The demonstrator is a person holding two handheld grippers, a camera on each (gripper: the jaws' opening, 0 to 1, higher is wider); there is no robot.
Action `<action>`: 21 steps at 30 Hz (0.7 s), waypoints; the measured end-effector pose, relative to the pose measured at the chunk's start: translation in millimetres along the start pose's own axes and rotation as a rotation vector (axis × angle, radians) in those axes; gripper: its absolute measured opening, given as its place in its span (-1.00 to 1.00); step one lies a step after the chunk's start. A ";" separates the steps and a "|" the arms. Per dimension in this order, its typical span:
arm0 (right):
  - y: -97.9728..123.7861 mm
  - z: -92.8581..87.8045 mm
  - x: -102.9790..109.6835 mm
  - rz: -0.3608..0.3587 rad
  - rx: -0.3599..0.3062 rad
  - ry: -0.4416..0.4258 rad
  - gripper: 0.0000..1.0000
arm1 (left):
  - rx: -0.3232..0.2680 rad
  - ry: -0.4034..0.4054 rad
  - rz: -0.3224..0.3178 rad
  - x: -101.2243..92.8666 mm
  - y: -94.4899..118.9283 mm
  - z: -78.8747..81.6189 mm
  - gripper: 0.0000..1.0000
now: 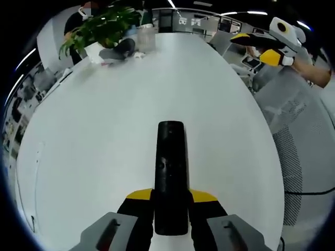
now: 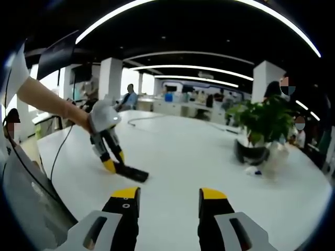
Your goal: Press the specified remote control buttons in sequence, fully releasing each button before pressing the next.
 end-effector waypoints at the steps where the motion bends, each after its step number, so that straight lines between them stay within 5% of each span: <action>1: -0.1 0.0 0.0 0.000 0.000 0.000 -0.16 | 0.000 0.000 -0.001 -0.5 0.0 -0.1 -0.50; 21: -0.3 -1.1 0.7 0.005 0.007 0.003 -0.16 | 0.001 -0.002 -0.012 -13.0 1.0 -2.3 -0.50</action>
Point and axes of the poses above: the point that each gripper's makers call its tool centre point, and the gripper's own axes: y roughly backward along the fingers, x roughly to its left, z roughly out of its top, the point moved 4 cm from there along y, roughly backward along the fingers, and after that the axes turned 13 degrees about x, right-handed, at the moved point
